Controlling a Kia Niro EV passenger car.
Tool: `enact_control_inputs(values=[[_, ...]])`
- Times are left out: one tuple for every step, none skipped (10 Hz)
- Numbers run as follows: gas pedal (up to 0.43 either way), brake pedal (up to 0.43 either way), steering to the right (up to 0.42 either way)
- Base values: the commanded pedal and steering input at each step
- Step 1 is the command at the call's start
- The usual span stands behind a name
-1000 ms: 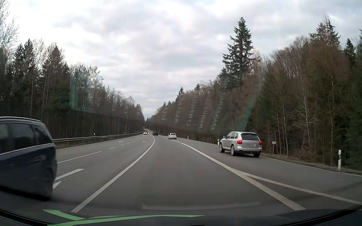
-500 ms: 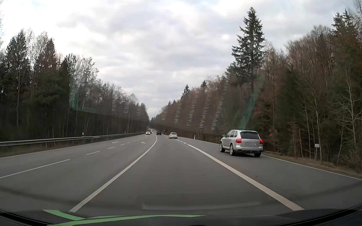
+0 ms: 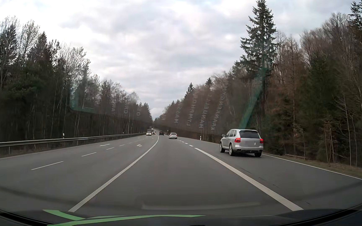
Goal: Follow the waypoints while adhering to traffic rules and regulations
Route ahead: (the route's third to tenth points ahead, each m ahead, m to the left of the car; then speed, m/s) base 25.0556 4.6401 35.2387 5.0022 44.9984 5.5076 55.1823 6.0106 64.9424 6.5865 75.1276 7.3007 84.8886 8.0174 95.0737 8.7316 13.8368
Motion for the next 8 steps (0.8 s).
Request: enact_control_inputs(values=[[0.0, 0.0, -0.006], [0.0, 0.0, -0.007], [0.0, 0.0, -0.006], [0.0, 0.0, -0.007], [0.0, 0.0, -0.006], [0.0, 0.0, -0.006], [0.0, 0.0, -0.007], [0.0, 0.0, -0.006]])
